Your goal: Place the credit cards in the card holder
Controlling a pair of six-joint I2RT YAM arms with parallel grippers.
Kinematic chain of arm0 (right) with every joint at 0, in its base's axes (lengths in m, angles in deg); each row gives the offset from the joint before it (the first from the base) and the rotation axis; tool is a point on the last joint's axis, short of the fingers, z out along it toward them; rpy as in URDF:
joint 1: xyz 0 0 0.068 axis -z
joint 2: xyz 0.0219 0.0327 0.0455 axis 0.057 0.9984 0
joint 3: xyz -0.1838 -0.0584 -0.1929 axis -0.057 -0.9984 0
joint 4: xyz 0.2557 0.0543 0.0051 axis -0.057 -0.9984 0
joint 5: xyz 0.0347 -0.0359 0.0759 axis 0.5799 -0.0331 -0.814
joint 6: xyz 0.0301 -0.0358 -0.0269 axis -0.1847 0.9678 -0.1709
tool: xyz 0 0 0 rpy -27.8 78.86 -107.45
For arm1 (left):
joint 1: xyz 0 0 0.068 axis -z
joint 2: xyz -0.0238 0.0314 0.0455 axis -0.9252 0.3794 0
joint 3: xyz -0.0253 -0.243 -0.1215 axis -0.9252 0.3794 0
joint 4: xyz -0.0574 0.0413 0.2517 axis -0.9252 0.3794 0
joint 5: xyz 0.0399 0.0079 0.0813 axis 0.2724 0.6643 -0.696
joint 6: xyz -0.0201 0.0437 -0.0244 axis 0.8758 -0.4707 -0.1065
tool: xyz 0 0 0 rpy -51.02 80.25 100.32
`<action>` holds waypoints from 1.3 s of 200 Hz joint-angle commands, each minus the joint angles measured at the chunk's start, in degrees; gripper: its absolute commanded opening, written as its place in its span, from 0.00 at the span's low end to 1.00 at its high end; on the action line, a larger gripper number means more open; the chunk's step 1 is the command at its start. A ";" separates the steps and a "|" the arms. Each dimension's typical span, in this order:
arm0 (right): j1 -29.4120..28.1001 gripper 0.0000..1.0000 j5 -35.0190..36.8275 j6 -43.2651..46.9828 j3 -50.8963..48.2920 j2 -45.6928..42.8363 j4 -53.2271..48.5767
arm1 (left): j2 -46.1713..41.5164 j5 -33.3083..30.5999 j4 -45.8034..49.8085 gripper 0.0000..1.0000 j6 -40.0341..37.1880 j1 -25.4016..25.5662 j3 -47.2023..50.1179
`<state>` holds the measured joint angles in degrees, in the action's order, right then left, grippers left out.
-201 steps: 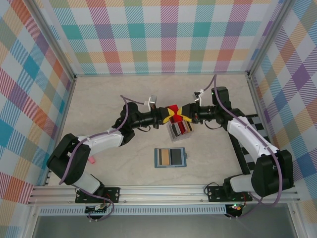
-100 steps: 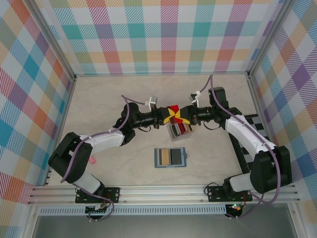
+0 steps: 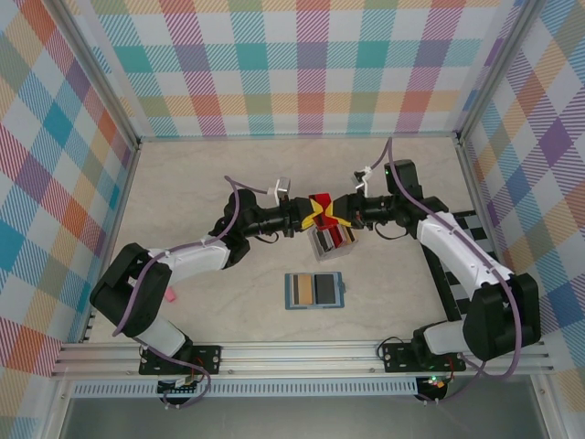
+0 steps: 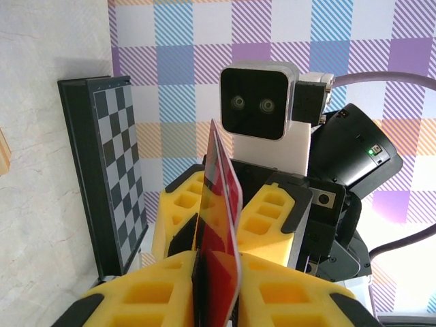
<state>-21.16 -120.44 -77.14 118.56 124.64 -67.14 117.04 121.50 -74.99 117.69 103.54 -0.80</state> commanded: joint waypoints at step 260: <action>1.15 0.09 20.38 3.53 -0.44 -4.63 -7.85 | -5.86 -3.22 18.62 0.04 -12.87 -0.81 1.87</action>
<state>-20.13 -103.85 -77.93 118.04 120.18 -71.27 113.43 119.67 -61.61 108.95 103.41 0.42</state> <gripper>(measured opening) 0.087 0.066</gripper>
